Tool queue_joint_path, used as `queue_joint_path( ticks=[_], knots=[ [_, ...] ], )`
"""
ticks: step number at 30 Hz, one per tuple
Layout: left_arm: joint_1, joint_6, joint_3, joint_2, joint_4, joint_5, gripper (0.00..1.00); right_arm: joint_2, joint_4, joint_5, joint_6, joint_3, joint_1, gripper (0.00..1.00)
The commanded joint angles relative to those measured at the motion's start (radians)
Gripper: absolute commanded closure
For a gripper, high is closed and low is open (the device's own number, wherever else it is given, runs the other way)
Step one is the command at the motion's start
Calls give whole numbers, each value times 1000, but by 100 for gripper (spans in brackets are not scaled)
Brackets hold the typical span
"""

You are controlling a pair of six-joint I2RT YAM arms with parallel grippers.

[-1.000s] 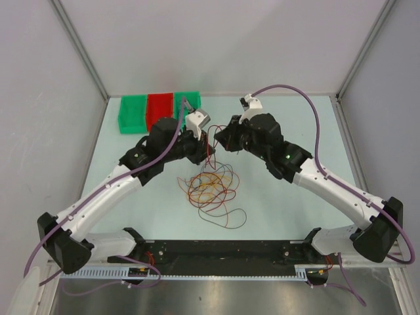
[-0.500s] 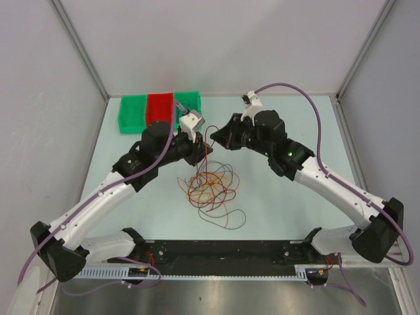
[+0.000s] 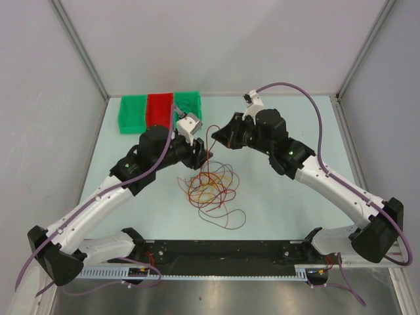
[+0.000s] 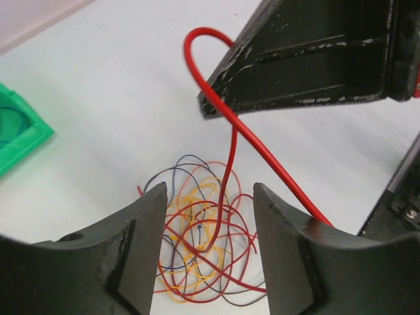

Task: Untangle the cables
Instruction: Untie the cable.

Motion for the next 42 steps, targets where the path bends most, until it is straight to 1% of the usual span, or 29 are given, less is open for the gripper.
queue_joint_path(
  ticks=[1, 2, 4, 7, 11, 15, 17, 19, 20, 21, 25, 26, 30, 33, 36, 40, 42],
  knots=[
    [0, 6, 12, -58, 2, -127, 37, -47, -21, 0, -9, -2, -47, 100],
    [0, 4, 17, -60, -1, -141, 32, -53, -29, 1, -14, -3, -54, 100],
    [2, -2, 18, -75, -7, -179, 31, -69, -52, 6, -15, -6, -68, 100],
    [3, -19, 9, -106, 2, -200, 27, -86, -75, 6, -15, -6, -97, 100],
    [3, -23, -22, -146, 16, -198, 27, -102, -87, 6, -12, -8, -120, 100],
    [3, -34, -72, -207, 33, -171, 28, -118, -95, 3, -5, -9, -139, 100],
    [3, -34, -123, -257, 64, -140, 28, -122, -93, 0, 0, -8, -143, 100],
    [3, -42, -152, -279, 91, -131, 25, -132, -86, -11, 0, -9, -148, 100],
    [3, -43, -179, -288, 100, -126, 22, -133, -83, -16, 0, -8, -148, 100],
    [3, -45, -190, -296, 110, -115, 21, -139, -77, -20, 0, -8, -150, 100],
    [3, -56, -233, -296, 185, -80, 16, -159, -55, -55, -11, -8, -153, 100],
    [3, -59, -255, -299, 205, -72, 12, -162, -57, -57, -12, -8, -154, 100],
    [5, -65, -293, -296, 294, -62, 5, -184, -60, -62, -14, -9, -157, 100],
    [5, -66, -309, -268, 367, -54, 4, -190, -61, -74, -14, -8, -159, 100],
    [5, -79, -336, -241, 477, -34, 3, -193, -66, -75, -12, -8, -157, 100],
    [2, -99, -361, -198, 541, 6, 2, -199, -66, -78, -12, -8, -159, 100],
    [2, -106, -371, -186, 579, 29, 0, -201, -69, -81, -14, -8, -159, 100]
  ],
)
